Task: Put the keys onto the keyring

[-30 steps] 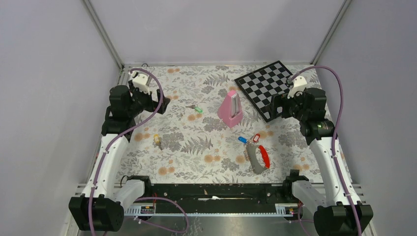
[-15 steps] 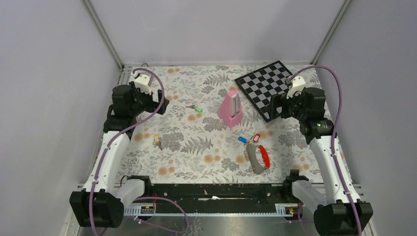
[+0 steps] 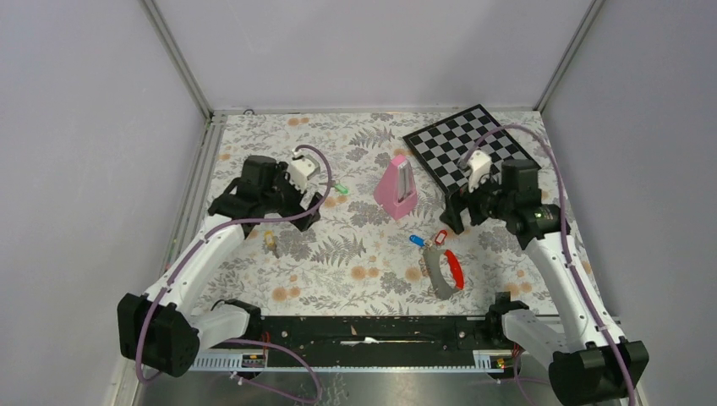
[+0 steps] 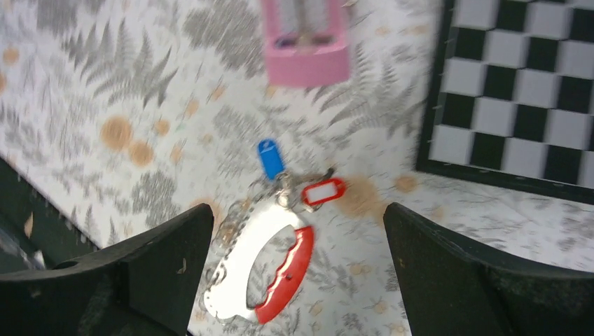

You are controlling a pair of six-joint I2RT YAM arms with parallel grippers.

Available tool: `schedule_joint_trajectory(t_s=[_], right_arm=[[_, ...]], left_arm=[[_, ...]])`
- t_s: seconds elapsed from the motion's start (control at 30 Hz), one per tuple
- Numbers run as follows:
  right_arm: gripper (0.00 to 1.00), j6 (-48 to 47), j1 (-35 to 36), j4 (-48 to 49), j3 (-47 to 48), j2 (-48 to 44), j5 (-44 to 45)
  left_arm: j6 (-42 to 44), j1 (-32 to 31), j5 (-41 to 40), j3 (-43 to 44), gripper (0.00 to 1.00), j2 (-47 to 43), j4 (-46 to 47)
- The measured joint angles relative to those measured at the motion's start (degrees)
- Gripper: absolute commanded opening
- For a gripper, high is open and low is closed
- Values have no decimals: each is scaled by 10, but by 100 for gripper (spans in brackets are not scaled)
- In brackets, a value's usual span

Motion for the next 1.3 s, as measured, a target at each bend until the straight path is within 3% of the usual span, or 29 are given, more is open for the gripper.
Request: schedule_joint_trajectory(t_s=[0.23,0.57,1.0,1.3], right_arm=[[97,-95,100,-76,-82,1,15],[75,-157,181,-78,-133,43,35],[58,-140,218,10,-133,141,61],[57,-133,220,34,-133,143,75]], left_arm=[[3,-19,2,-14,99,35,-9],[16,-36,-9,-14,97,50,-11],[33,-53,-24,-1,92,57,-18],[31,-53,-32,-2,91,47,-19]])
